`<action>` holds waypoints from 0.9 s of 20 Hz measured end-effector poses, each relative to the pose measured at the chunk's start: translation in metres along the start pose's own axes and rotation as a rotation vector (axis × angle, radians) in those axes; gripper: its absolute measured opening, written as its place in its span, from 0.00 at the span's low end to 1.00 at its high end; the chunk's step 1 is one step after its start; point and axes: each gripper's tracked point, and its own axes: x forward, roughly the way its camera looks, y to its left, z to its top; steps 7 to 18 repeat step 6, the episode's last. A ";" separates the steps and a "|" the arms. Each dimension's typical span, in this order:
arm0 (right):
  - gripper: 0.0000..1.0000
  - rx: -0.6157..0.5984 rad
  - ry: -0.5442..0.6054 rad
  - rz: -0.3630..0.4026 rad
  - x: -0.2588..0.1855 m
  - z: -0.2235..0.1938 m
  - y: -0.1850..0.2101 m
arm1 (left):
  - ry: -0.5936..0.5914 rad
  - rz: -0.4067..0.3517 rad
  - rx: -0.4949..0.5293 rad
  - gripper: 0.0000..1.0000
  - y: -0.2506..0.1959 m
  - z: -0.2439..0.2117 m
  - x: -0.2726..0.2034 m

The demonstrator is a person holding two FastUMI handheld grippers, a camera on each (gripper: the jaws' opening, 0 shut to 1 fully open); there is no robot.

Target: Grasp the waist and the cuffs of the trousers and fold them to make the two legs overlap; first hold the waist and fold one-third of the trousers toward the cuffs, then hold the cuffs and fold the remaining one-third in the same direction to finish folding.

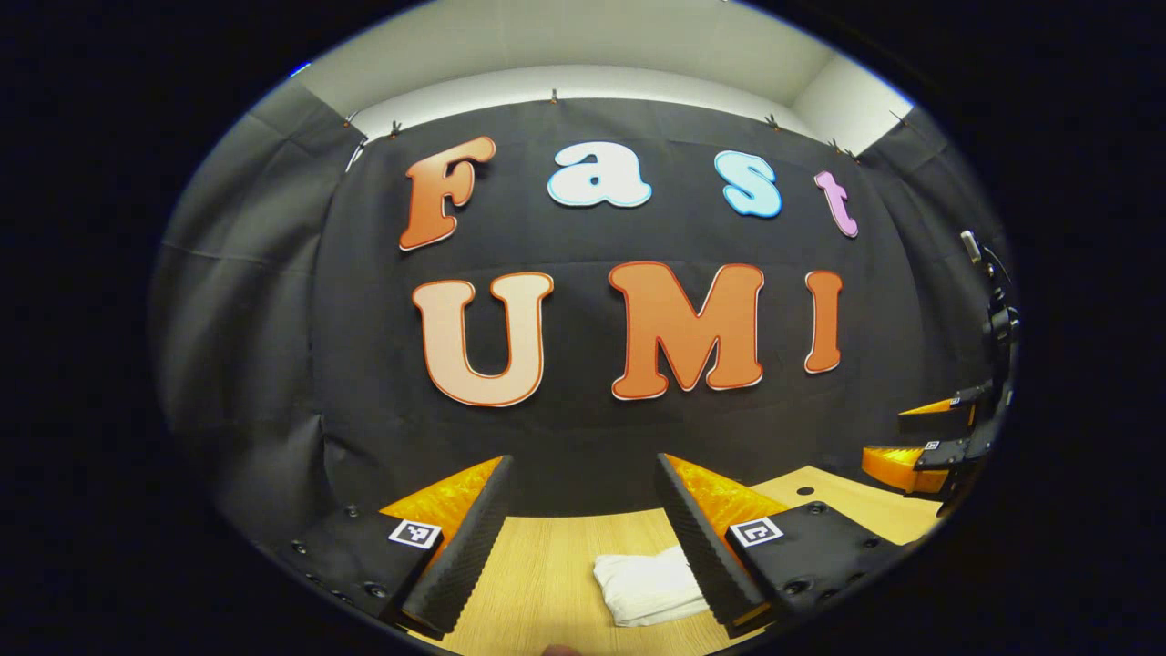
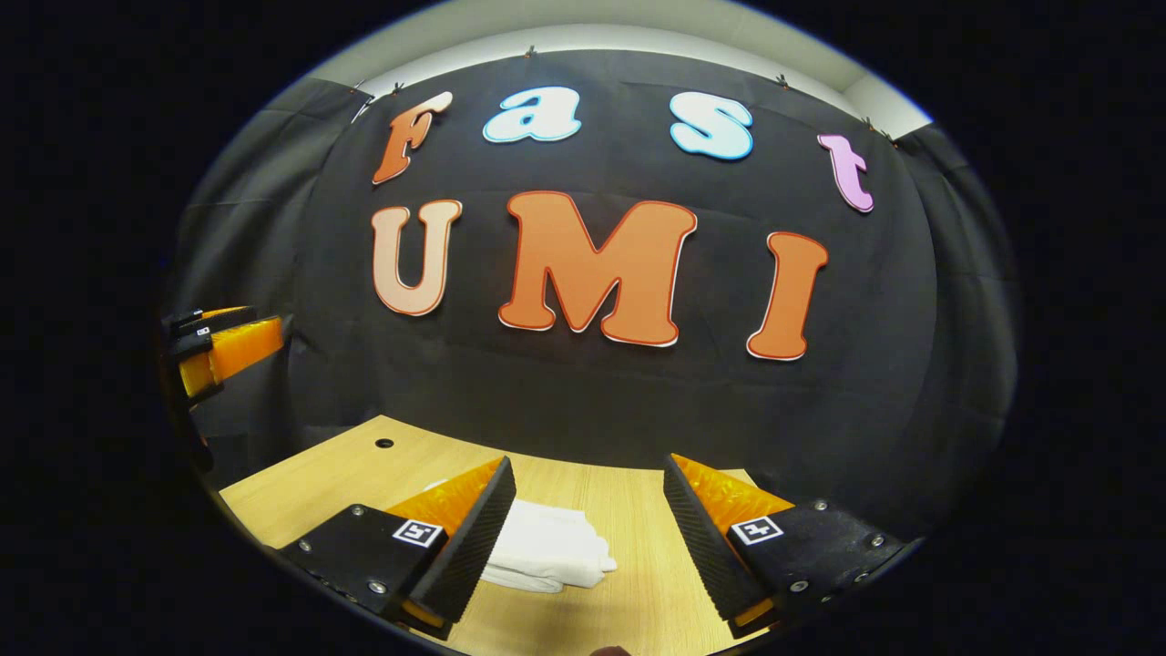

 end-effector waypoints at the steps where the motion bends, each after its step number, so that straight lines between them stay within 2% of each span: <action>1: 0.99 0.000 -0.007 -0.003 -0.003 0.002 0.004 | -0.009 0.005 -0.001 0.99 0.003 0.002 -0.004; 6: 0.99 0.017 -0.056 -0.018 -0.016 0.019 0.015 | -0.020 -0.008 0.029 1.00 -0.007 -0.005 -0.005; 18: 0.99 0.017 -0.056 -0.018 -0.016 0.019 0.015 | -0.020 -0.008 0.029 1.00 -0.007 -0.005 -0.005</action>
